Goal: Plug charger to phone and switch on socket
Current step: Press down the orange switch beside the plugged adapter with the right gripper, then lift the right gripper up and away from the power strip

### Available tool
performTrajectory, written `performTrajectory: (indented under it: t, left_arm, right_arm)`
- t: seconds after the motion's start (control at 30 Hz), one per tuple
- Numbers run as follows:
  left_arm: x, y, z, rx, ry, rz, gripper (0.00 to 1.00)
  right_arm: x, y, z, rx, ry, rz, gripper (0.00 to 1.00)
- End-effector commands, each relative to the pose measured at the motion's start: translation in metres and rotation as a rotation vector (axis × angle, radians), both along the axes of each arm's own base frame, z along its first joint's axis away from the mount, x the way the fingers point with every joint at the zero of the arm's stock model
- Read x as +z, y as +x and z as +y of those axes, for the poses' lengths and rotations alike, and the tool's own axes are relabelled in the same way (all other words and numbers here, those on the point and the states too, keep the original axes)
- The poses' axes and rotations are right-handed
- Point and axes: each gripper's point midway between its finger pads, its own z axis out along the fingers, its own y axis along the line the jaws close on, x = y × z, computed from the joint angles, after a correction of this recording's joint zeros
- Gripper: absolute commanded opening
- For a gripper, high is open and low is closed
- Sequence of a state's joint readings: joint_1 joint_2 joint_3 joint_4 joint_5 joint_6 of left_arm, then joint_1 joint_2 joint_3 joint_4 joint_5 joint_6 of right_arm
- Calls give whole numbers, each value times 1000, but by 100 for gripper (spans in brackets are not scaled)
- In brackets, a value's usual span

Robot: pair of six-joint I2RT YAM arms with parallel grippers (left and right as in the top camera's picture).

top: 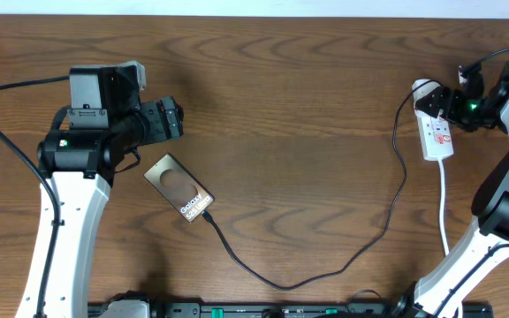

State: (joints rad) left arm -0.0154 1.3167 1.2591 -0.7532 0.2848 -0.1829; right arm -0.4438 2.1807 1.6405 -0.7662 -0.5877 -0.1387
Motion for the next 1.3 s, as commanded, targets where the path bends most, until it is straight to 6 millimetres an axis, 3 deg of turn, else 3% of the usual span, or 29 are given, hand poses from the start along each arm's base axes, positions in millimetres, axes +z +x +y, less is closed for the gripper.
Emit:
performTrajectory:
  t: [0.0, 0.27, 0.33, 0.5, 0.67, 0.77, 0.87, 1.0, 1.13, 1.27]
  left_arm:
    - [4, 1, 1, -2, 12, -8, 89]
    - [4, 1, 0, -2, 11, -9, 89]
    - [4, 1, 0, -2, 11, -9, 89]
    - [4, 1, 0, -2, 11, -9, 89]
    - [4, 1, 0, -2, 11, -8, 89]
    - [4, 1, 0, -2, 11, -8, 89]
    - [4, 1, 0, -2, 11, -9, 89]
    - [4, 1, 0, -2, 11, -9, 89]
    - [4, 1, 0, -2, 11, -9, 89]
    - [4, 1, 0, -2, 11, -9, 89]
  right_arm:
    - [-20, -8, 32, 29, 119, 68, 84]
    - [-23, -16, 15, -141, 131, 177, 89]
    - [-22, -25, 3, -186, 102, 215, 96]
    - [-20, -54, -37, -328, -76, 334, 99]
    - [12, -80, -70, -421, -188, 358, 99]
    - [36, -87, -74, -442, -194, 328, 99]
    - [67, -92, -70, -441, -208, 278, 99]
    - [117, -95, -44, -334, -176, 147, 99]
    - [157, -113, -21, -321, -136, 91, 99]
    - [178, -130, 4, -341, -51, 100, 99]
